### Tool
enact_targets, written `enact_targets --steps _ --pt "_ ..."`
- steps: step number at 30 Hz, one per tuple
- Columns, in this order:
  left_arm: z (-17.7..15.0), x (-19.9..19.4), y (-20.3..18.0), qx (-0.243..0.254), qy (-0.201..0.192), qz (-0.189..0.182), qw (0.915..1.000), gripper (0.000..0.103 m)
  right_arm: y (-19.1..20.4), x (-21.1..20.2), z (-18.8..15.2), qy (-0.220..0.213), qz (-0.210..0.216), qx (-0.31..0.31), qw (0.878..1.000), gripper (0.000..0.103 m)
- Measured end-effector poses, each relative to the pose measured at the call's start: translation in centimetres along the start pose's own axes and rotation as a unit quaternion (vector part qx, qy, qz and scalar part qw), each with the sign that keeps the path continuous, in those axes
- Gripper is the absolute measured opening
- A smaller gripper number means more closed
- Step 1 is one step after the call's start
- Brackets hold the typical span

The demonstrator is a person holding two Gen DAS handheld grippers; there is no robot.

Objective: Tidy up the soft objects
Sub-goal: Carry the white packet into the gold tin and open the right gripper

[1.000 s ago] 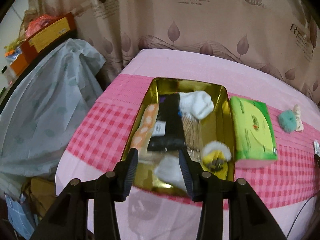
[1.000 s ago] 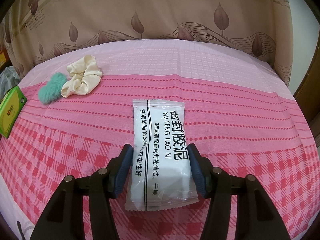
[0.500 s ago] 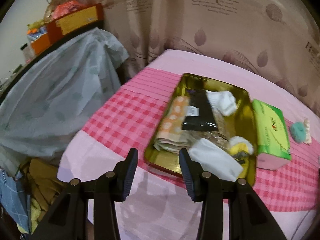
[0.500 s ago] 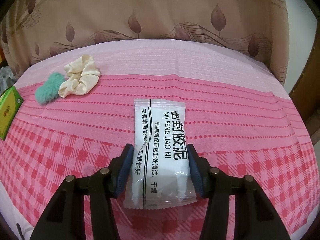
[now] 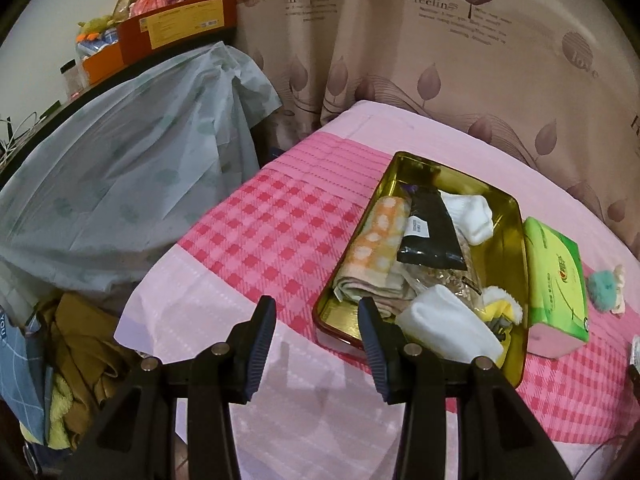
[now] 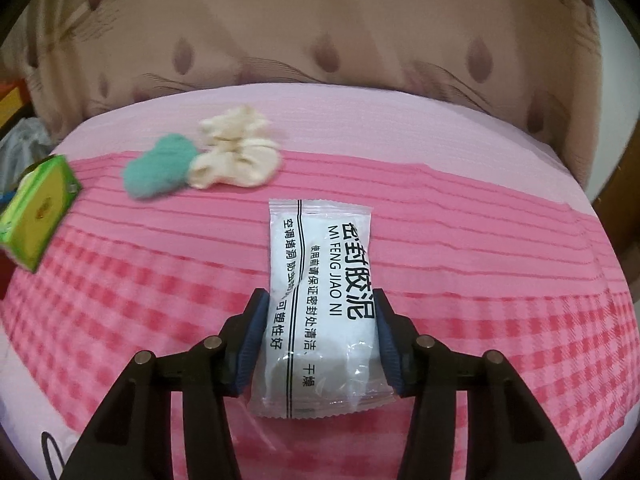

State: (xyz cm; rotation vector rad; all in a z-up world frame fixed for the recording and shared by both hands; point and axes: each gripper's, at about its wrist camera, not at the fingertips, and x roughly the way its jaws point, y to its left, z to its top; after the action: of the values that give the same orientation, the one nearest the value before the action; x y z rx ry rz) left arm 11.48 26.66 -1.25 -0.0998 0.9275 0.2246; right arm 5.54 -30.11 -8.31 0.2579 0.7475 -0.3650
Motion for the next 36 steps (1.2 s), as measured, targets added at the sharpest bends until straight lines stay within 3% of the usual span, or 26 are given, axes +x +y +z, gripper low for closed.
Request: enact_targets --steps 10,17,23,31,36 --pt "-0.1 0.0 0.3 -0.006 -0.002 0.004 1.0 0.043 7.8 -2.2 1.0 -0.022 0.066 -0.052 0.996 0.047" --pt "0.0 -0.3 2.2 -0.045 -0.005 0.012 0.9989 0.043 14.4 -4.2 2.7 -0.036 0.12 -0.088 0.988 0.047" --pt "0.1 -0.5 4.3 -0.088 -0.007 0.027 0.9957 0.043 21.1 -5.4 4.4 -0.042 0.173 -0.125 0.976 0.047" --pt "0.2 -0.5 4.1 -0.077 -0.008 0.048 0.9958 0.043 31.3 -6.1 5.9 -0.048 0.227 -0.187 0.955 0.047" --pt "0.3 -0.5 4.2 -0.076 -0.011 0.054 0.9956 0.043 35.4 -5.0 6.7 -0.037 0.241 -0.2 0.949 0.047"
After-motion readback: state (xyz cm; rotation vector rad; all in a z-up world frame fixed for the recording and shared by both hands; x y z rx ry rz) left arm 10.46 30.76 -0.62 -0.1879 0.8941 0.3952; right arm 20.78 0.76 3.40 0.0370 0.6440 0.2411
